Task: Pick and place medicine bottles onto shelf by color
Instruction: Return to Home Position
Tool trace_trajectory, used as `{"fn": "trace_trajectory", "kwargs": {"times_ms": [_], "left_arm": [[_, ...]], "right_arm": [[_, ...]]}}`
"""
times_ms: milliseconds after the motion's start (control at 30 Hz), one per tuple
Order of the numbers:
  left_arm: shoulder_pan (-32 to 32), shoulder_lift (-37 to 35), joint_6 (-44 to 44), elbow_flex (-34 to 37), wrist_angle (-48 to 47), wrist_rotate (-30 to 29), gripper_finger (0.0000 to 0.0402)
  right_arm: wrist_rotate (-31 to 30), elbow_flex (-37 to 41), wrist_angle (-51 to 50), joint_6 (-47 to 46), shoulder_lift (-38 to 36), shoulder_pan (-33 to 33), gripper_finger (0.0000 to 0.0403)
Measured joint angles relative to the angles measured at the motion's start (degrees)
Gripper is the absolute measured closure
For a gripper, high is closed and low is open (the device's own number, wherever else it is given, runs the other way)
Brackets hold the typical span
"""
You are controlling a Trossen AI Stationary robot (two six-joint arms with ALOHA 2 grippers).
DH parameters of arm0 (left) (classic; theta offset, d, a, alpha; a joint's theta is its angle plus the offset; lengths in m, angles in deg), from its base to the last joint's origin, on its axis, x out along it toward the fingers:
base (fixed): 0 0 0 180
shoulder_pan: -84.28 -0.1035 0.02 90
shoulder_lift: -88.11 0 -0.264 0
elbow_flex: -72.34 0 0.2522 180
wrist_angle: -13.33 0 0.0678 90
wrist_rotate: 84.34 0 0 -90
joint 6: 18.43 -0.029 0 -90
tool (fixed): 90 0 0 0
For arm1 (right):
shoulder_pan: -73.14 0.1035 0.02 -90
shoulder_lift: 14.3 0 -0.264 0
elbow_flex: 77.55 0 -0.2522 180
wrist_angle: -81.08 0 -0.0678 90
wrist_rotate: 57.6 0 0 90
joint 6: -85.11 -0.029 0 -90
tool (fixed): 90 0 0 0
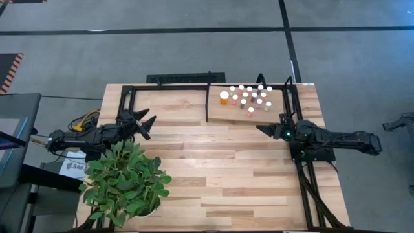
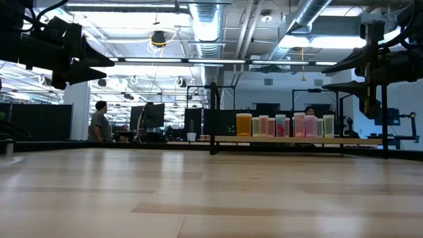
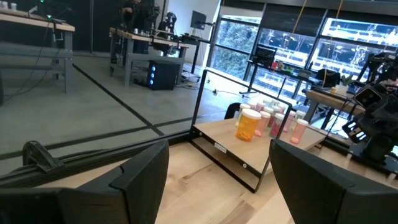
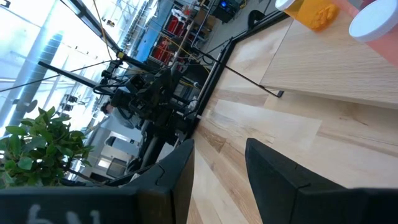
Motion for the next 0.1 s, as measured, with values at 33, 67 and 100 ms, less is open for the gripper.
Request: {"fn": "trace_trajectory", "kwargs": {"times_ms": [33,67,100], "left_arm": [[0.0,0.0,0.0,0.0,0.0,0.0,0.0137],[0.0,0.0,0.0,0.0,0.0,0.0,0.0137],[0.0,0.0,0.0,0.0,0.0,0.0,0.0137]], "right_arm": [[0.0,0.0,0.0,0.0,0.0,0.0,0.0237],[0.0,0.0,0.0,0.0,0.0,0.0,0.0237],[0.0,0.0,0.0,0.0,0.0,0.0,0.0237]]}}
